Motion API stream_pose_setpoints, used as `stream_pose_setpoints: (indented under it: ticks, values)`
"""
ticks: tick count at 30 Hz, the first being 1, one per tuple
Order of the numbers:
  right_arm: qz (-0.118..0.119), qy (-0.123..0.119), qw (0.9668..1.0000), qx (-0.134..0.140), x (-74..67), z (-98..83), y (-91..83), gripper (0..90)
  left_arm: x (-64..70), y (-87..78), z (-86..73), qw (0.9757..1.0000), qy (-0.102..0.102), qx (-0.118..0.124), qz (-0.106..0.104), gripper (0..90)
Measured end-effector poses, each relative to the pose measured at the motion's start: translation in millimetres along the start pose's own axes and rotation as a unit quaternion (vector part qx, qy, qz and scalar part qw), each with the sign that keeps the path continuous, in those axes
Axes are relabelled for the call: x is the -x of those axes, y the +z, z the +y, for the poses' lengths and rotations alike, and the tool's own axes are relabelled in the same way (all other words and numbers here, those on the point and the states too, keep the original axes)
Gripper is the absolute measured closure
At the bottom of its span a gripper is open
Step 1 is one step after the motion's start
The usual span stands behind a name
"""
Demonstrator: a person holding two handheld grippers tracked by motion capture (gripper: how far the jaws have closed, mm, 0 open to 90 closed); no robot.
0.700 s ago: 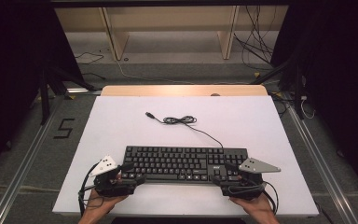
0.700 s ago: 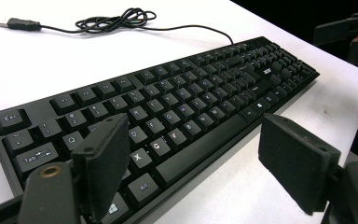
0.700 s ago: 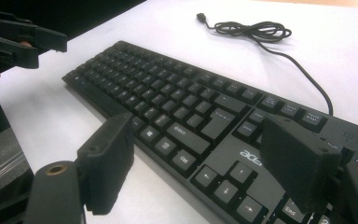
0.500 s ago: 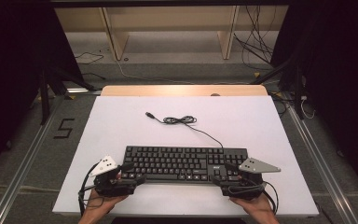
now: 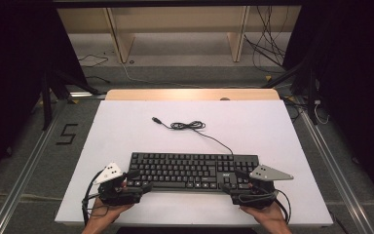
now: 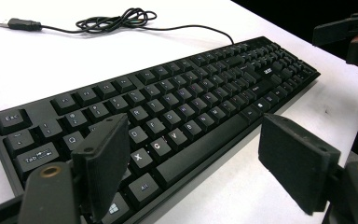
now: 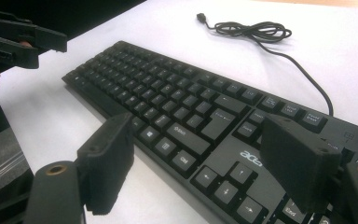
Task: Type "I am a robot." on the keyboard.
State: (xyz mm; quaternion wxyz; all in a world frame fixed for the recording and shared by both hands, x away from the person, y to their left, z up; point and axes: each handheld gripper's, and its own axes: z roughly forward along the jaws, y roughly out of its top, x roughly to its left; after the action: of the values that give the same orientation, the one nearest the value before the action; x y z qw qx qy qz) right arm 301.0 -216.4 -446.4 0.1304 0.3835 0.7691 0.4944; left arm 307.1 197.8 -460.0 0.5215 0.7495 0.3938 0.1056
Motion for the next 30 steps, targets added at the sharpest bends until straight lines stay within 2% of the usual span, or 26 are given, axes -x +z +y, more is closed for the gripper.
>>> stream_pose_setpoints:
  ticks: [16, 24, 30]
  values:
    - [0.007, 0.000, 1.0000, -0.001, -3.2, 3.7, 5.9, 27.9, -0.5, 0.0, 0.1, 1.0000, 0.000, 0.000, 0.003, 24.4]
    - [0.022, 0.010, 0.9996, -0.011, -9.0, 14.4, 23.6, 31.4, -3.0, -0.4, 0.2, 0.9999, -0.005, 0.001, 0.009, 24.5]
    - [0.029, 0.008, 0.9993, -0.024, -12.5, 22.3, 39.0, 36.2, -7.2, -0.9, 0.3, 0.9997, -0.010, -0.002, 0.024, 26.1]
